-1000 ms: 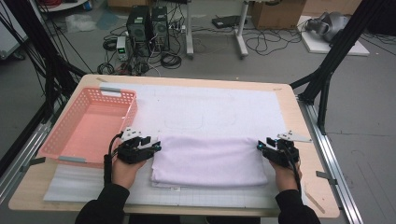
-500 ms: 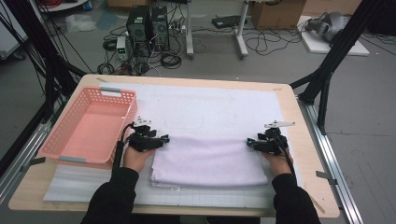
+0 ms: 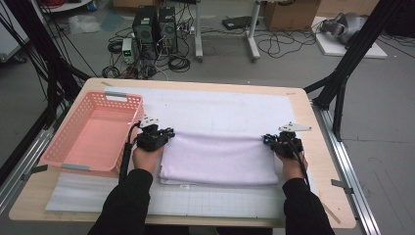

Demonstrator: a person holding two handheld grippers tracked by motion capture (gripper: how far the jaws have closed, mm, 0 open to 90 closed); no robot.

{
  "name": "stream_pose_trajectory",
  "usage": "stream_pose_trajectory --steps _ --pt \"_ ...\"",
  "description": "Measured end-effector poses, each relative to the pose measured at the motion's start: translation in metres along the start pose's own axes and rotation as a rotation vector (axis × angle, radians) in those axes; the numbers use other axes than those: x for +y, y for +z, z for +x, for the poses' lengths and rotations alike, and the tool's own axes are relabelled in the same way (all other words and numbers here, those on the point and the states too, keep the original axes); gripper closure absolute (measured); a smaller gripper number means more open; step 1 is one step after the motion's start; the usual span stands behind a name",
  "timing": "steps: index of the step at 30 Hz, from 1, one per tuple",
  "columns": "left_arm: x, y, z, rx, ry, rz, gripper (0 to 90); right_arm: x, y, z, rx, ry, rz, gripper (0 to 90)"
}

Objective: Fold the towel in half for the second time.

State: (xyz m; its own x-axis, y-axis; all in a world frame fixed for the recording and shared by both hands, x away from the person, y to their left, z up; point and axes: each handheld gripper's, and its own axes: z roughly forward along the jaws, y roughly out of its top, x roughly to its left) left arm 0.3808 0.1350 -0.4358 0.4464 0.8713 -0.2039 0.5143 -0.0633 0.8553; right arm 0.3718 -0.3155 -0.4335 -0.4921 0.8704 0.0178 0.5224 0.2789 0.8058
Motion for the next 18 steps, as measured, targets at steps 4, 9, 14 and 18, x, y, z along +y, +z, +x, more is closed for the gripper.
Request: stream_pose_trajectory --steps 4,9,14,18 --pt "0.002 0.009 0.004 0.025 -0.037 -0.037 81.5 0.011 0.011 -0.003 -0.041 0.005 0.0 82.5" --pt "-0.003 0.012 0.003 0.056 -0.002 0.013 62.1 0.02 0.023 -0.001 -0.074 0.008 0.03 73.2" --pt "-0.003 -0.011 -0.003 0.007 0.024 -0.045 51.5 0.016 0.012 0.0 -0.026 0.048 -0.024 46.8" --pt "-0.014 -0.02 -0.012 -0.049 0.056 0.001 56.6 0.005 -0.011 0.011 -0.005 0.015 -0.057 47.0"
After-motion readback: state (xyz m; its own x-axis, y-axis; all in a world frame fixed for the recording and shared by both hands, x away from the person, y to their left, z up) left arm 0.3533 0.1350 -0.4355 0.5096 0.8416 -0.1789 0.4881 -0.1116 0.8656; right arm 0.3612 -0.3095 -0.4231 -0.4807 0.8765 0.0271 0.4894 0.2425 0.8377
